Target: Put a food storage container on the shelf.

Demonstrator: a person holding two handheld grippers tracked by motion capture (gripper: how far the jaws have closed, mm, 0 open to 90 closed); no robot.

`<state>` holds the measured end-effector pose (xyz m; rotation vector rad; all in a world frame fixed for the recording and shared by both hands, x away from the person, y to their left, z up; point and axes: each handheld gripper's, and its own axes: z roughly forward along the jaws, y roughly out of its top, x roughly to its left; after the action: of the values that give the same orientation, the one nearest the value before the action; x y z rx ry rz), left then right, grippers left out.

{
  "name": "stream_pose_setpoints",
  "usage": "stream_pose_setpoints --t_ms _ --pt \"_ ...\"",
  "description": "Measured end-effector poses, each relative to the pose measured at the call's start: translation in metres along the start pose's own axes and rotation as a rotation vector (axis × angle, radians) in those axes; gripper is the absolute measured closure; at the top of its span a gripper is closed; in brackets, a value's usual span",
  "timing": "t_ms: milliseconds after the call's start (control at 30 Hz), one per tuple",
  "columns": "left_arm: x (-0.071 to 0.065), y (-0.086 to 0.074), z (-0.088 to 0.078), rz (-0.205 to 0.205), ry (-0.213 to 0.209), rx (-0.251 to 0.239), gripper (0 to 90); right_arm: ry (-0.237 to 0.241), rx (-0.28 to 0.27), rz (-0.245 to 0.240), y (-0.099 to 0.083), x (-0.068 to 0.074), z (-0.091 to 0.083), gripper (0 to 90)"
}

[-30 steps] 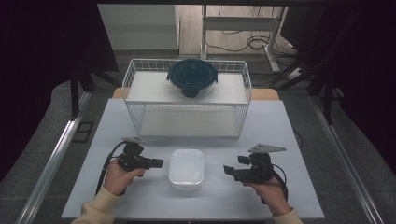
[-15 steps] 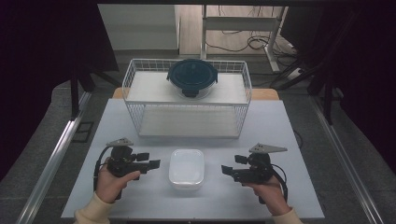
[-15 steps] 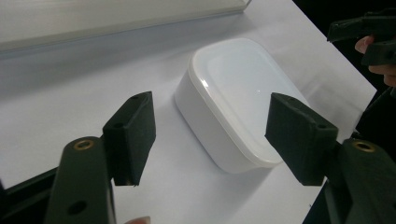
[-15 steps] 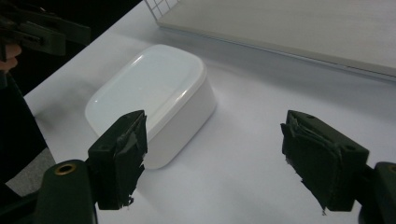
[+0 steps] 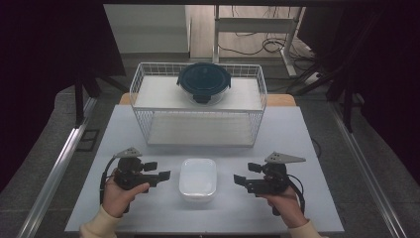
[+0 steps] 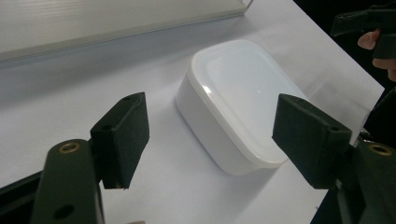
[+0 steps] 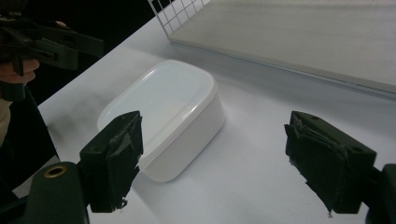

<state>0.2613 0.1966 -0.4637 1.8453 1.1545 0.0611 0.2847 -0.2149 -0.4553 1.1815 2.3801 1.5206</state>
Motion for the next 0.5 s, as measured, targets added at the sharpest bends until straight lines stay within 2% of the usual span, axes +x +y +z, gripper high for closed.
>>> stream_pose_setpoints --t_ms 200,367,500 --pt "-0.001 0.000 0.005 -0.002 -0.005 0.009 26.7 -0.024 0.008 0.004 -0.002 0.004 0.001 22.4" --pt "-0.001 0.000 0.006 -0.017 -0.014 0.007 26.6 0.002 0.024 0.016 -0.001 0.008 0.004 23.2" --pt "-0.001 -0.001 0.009 -0.038 -0.038 0.012 26.7 0.011 0.042 0.017 0.000 0.012 0.008 23.1"
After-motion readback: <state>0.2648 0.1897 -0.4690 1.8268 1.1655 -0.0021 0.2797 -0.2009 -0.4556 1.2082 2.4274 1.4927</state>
